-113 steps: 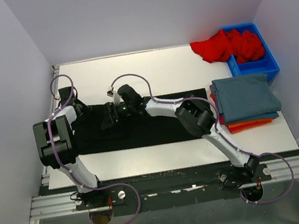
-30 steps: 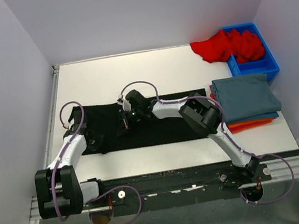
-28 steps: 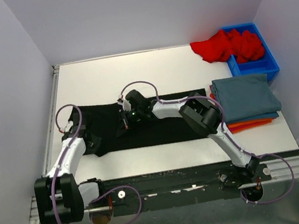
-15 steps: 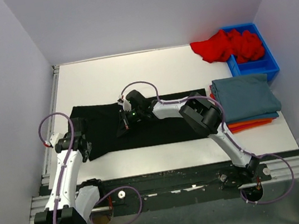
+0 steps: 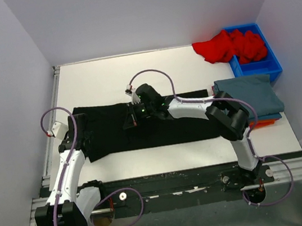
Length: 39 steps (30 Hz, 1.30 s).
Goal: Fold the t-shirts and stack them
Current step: Fold the other side of the tshirt into a rectangle, then rotate the tshirt 90 degrees
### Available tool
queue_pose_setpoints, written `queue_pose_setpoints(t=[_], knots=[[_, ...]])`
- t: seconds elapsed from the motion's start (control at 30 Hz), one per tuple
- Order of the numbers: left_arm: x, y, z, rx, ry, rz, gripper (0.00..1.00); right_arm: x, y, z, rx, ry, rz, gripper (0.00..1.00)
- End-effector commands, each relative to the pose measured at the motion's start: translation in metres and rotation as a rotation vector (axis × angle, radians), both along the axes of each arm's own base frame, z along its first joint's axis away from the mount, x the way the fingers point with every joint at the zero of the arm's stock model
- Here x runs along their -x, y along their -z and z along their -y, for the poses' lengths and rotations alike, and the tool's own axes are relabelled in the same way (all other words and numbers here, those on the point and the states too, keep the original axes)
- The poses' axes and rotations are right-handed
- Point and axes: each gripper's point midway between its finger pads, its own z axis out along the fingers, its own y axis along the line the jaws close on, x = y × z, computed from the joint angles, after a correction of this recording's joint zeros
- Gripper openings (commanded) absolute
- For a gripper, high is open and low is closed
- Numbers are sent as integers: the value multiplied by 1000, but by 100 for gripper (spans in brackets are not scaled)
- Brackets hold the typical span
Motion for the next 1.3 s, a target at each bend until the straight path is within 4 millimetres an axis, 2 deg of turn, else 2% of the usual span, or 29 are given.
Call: queue_pose_setpoints(t=[0.0, 0.13, 0.2, 0.23, 0.3, 0.33, 0.4, 0.5, 0.63, 0.8, 1.0, 1.2, 1.23, 1.27], knots=[[-23, -2, 1, 49, -67, 117, 0, -25, -23, 41, 109, 183, 230, 1], [-19, 0, -6, 84, -188, 201, 0, -33, -40, 109, 268, 383, 359, 1], [-24, -7, 1, 107, -138, 259, 0, -36, -45, 146, 375, 481, 391, 1], [-29, -13, 5, 114, -109, 295, 0, -37, -40, 169, 465, 582, 351, 1], [-31, -12, 8, 126, -95, 308, 0, -26, -26, 246, 744, 872, 275, 1], [-31, -8, 9, 131, -96, 286, 0, -18, -23, 273, 835, 946, 256, 1], [-30, 2, 9, 125, -91, 225, 0, -5, -11, 298, 940, 902, 243, 1], [-35, 18, 14, 118, -43, 123, 0, 22, 19, 308, 945, 786, 160, 1], [-46, 33, 16, 116, -26, 32, 0, 44, 39, 325, 929, 790, 87, 1], [-57, 48, 9, 91, -61, -45, 0, 51, 57, 332, 944, 797, 17, 1], [-71, 67, 9, 87, -66, -126, 0, 52, 72, 331, 986, 791, -28, 1], [-80, 96, 25, 183, -60, -150, 0, 65, 100, 322, 1052, 722, -148, 1], [-84, 100, 37, 193, -28, -150, 0, 68, 104, 320, 1055, 715, -167, 1], [-84, 103, 37, 186, -29, -167, 0, 72, 107, 317, 1043, 700, -180, 1]])
